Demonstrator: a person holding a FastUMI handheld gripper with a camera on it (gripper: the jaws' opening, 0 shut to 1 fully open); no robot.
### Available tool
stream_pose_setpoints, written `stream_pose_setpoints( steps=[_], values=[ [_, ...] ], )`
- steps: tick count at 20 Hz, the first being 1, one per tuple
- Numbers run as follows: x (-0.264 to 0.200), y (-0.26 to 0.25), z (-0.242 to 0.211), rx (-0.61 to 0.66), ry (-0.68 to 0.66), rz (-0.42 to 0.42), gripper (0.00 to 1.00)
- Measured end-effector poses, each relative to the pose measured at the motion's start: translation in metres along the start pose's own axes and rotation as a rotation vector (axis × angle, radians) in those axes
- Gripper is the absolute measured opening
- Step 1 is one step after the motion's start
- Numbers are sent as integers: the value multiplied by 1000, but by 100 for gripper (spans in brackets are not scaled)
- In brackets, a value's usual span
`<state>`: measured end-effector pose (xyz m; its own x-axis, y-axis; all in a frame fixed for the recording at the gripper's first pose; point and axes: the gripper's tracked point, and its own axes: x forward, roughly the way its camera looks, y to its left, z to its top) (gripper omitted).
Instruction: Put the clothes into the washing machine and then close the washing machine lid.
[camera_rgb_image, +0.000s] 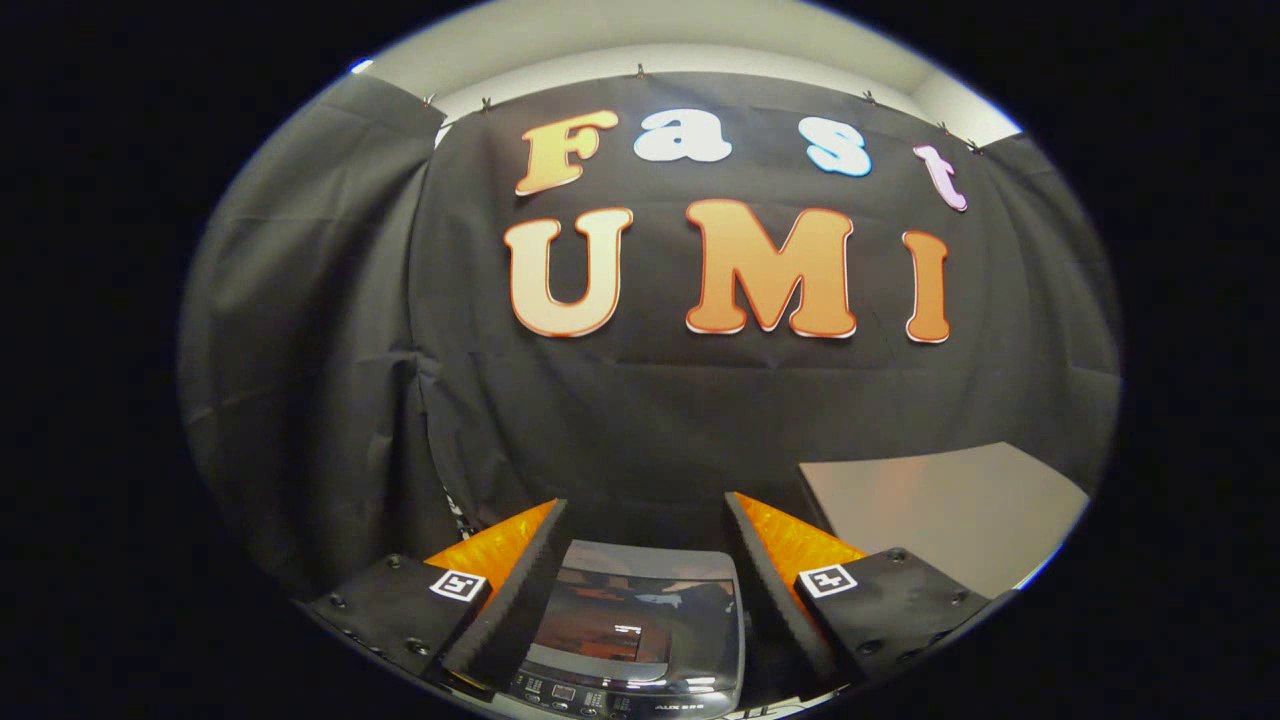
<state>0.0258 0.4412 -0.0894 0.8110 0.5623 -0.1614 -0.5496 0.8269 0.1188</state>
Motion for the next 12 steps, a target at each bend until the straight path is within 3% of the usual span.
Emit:
stream_pose_setpoints(
  steps=[6,12],
  values=[
    [-73,-51,59,9,-83,-25,98],
    [-150,-107,84,-7,-142,-78,98]
  ],
)
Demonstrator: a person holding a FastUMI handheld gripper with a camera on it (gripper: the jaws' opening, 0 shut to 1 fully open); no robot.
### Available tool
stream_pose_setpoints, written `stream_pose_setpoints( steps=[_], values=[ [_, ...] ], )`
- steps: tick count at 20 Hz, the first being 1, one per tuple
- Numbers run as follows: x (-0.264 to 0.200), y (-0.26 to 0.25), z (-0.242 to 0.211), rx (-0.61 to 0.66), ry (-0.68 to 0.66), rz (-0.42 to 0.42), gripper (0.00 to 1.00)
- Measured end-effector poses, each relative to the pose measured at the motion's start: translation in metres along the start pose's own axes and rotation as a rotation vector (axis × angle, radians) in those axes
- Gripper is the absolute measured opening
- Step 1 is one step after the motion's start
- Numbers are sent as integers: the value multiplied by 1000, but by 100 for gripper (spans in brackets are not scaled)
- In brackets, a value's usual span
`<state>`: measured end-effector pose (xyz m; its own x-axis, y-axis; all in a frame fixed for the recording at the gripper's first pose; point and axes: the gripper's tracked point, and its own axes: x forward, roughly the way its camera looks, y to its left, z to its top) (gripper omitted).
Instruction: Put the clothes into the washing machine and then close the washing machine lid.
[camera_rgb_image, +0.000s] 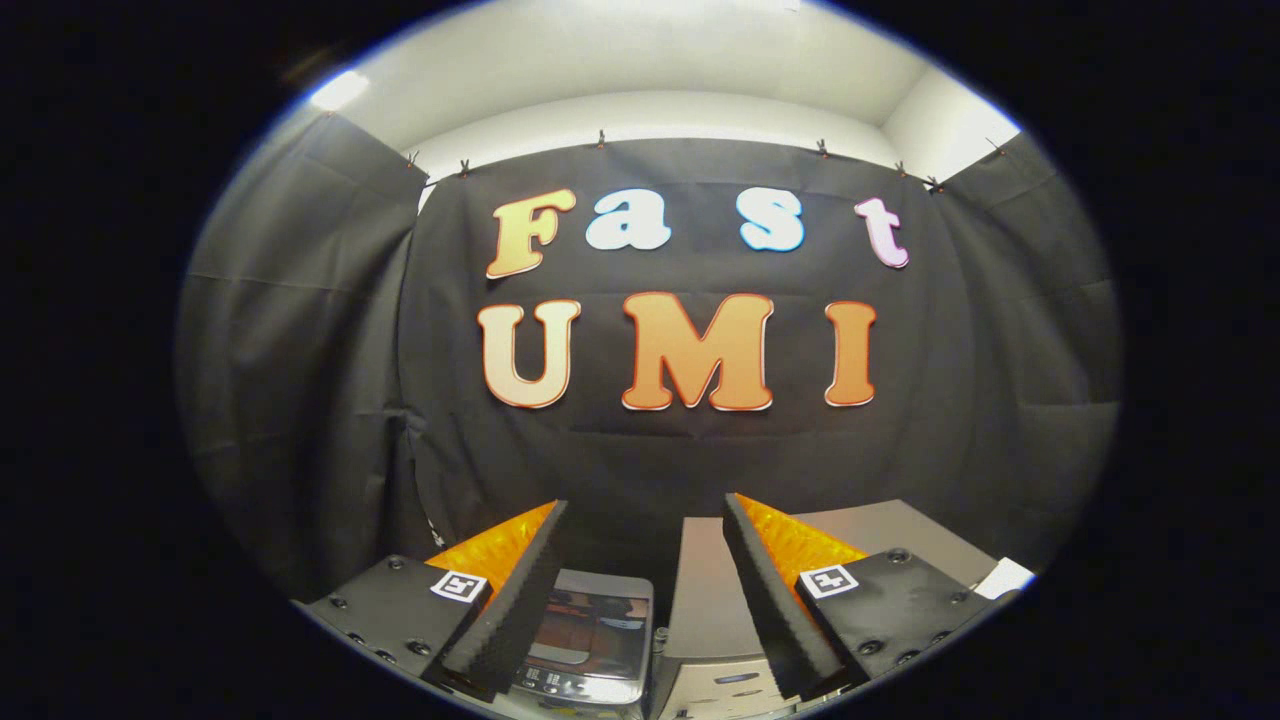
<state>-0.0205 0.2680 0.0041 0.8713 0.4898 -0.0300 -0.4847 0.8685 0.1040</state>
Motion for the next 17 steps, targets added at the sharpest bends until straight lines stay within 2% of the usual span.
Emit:
stream_pose_setpoints(
  steps=[5,11,17],
  values=[
    [-50,-48,8,55,-29,-31,98],
    [-105,-102,11,42,-53,-73,98],
    [-146,-125,12,22,-77,-110,98]
  ],
)
